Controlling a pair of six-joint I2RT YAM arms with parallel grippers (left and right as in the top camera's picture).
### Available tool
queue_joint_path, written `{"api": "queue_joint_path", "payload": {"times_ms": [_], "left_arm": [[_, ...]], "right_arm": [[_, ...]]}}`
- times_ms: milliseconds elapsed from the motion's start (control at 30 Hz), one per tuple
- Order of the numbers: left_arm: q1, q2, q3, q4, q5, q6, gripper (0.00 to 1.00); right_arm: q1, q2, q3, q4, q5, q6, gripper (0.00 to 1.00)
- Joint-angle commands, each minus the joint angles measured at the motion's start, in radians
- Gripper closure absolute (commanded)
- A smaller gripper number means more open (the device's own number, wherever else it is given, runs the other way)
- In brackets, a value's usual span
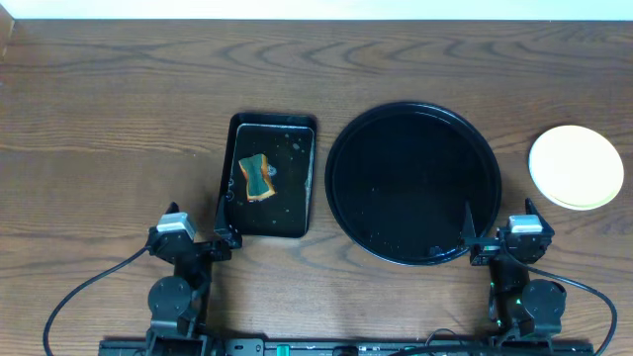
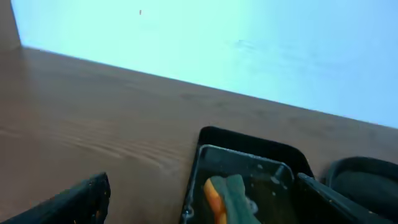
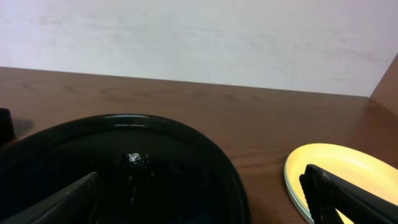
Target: Clean dirty plates on tray and stack at the side
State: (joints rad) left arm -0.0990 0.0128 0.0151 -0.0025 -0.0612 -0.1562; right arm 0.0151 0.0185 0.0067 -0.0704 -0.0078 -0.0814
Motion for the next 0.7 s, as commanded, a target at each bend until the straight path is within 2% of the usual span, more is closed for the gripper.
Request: {"api": "queue_joint_path", "payload": {"times_ms": [0, 667], "left_arm": [[0.006, -0.011, -0.011, -0.062, 0.006, 0.081, 0.07], [0.006, -0.008, -0.011, -0.068, 0.024, 0.081, 0.07]], "right_arm": [[0.013, -0.001, -0.001, -0.004, -0.008, -0.01, 0.01], [0.013, -0.001, -0.001, -0.004, -0.008, -0.01, 0.01]]}}
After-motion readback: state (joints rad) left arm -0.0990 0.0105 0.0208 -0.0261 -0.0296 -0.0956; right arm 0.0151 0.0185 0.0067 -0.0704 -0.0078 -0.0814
